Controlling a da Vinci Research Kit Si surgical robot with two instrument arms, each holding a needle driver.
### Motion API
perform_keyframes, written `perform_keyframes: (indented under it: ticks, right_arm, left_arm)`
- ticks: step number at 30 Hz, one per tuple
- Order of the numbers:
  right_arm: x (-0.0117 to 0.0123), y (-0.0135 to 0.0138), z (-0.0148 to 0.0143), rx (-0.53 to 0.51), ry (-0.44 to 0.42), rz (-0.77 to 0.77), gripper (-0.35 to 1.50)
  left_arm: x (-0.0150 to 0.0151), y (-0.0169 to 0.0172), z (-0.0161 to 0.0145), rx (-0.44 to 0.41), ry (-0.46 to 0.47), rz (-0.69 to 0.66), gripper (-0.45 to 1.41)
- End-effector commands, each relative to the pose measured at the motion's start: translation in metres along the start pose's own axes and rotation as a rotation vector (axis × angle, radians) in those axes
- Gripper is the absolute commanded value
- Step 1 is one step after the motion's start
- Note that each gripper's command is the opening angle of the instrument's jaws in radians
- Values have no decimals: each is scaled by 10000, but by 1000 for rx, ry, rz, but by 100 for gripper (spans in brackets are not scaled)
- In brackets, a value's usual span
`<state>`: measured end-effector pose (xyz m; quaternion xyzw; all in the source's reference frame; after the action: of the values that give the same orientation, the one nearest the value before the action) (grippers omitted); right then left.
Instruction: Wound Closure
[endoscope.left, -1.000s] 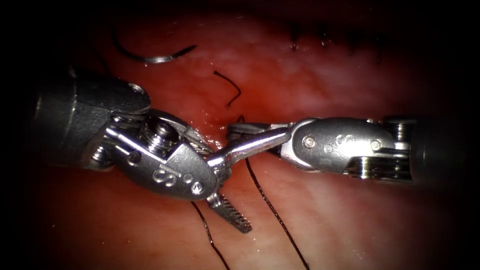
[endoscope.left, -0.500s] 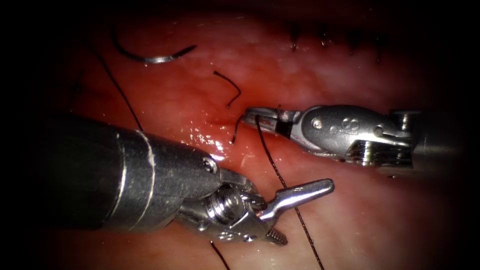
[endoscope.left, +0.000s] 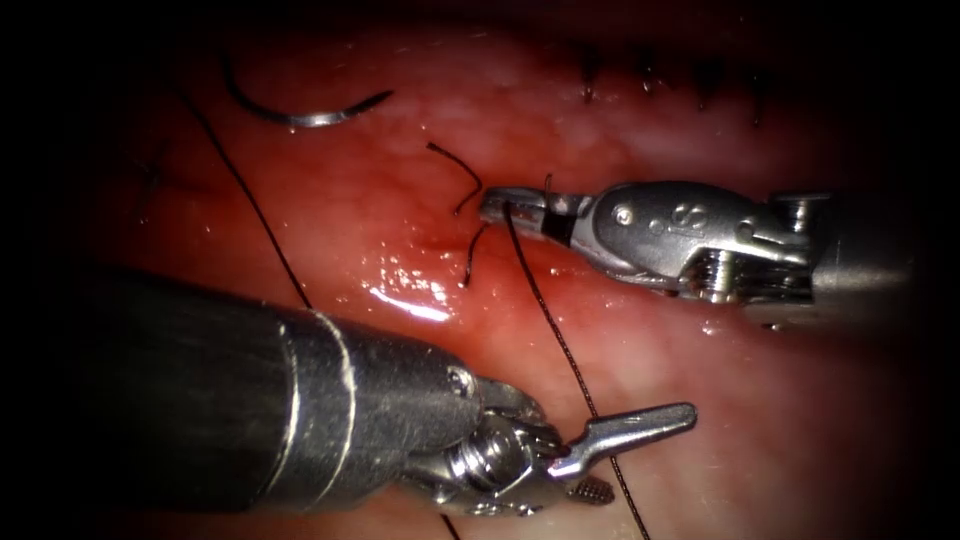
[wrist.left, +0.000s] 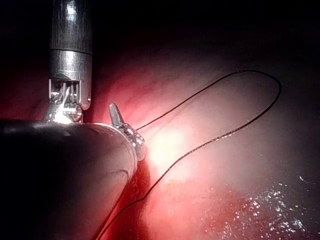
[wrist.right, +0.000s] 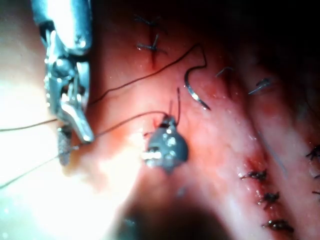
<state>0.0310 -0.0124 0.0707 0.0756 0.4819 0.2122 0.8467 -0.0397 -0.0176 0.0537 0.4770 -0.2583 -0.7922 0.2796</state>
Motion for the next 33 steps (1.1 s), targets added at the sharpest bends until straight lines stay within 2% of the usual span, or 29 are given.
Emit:
perform_keyframes:
  ticks: [1,2,4,5,6,12,15,21,26,30,33]
  right_arm:
    - [0,-1,8,0,0,0,-35]
    - [0,-1,8,0,0,0,-35]
    - [0,-1,8,0,0,-1,-35]
    - [0,-1,8,1,1,-1,-35]
    - [0,-1,8,1,0,-1,-35]
    - [-1,-1,6,2,1,-2,-35]
    - [-3,0,2,8,2,-3,-35]
    - [-9,-1,-14,73,20,-11,-35]
    - [-17,-11,-34,119,40,-23,-35]
    - [-10,-17,-35,192,75,-28,-35]
    - [-9,-20,-33,198,81,-31,-35]
  left_arm:
    - [0,2,9,5,-2,0,61]
    - [0,3,10,8,-3,1,59]
    - [-2,4,11,29,-3,1,32]
    - [-4,5,11,35,-2,1,11]
    - [-5,5,9,40,0,1,-45]
    - [-4,-1,-3,44,13,-5,-45]
    - [-2,-9,-16,27,49,-22,-45]
    - [1,-23,-65,-153,107,-77,-45]
    - [-12,-31,-127,-317,152,-112,-45]
    - [-33,-31,-175,-429,111,-129,-45]
    - [-44,-33,-186,-432,89,-131,-45]
